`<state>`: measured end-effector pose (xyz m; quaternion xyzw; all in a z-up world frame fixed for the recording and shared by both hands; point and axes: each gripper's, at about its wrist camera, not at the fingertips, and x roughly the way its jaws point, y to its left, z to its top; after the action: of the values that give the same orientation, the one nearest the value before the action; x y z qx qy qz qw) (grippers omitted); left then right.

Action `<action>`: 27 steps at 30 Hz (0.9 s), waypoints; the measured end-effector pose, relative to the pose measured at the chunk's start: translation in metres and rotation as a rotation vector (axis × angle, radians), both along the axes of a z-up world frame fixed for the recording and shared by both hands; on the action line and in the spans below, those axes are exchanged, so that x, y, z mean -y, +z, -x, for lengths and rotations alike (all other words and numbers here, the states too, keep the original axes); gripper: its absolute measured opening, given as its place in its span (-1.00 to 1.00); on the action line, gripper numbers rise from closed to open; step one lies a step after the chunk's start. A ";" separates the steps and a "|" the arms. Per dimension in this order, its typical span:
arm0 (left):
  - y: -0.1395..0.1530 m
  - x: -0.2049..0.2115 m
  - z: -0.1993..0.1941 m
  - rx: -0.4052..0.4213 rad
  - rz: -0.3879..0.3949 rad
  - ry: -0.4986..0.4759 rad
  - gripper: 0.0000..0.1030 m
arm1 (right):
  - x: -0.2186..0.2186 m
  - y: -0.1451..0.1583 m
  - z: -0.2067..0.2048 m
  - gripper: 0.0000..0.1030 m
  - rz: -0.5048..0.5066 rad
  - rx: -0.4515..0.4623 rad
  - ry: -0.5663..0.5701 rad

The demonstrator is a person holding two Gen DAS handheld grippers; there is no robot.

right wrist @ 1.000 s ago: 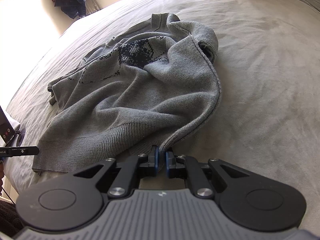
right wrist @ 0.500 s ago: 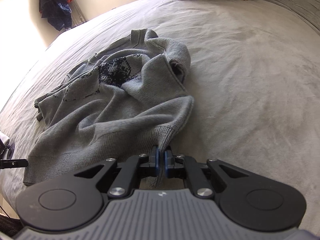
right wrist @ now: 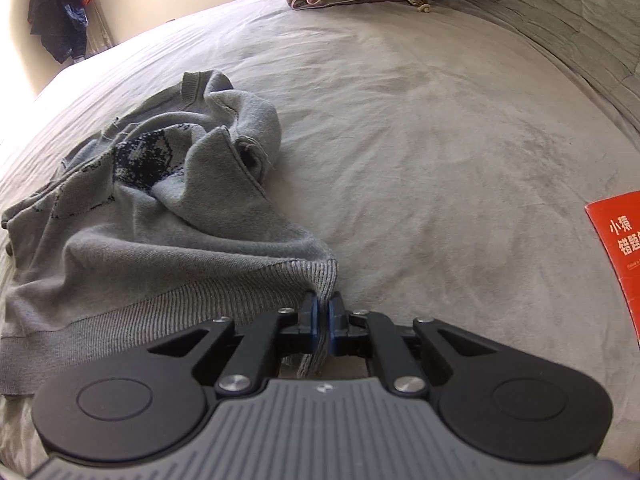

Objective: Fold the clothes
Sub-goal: 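Release the hem with the left gripper while the right gripper releases the side edge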

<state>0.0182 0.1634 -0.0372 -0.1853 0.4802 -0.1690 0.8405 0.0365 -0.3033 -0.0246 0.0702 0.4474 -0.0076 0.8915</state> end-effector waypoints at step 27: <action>-0.003 0.008 -0.011 -0.007 0.006 0.023 -0.49 | -0.002 0.013 0.004 -0.50 -0.063 0.041 0.038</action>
<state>0.0297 0.1556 -0.0405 -0.1937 0.4805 -0.1601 0.8402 0.0323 -0.3014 -0.0115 0.0896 0.4304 0.0250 0.8979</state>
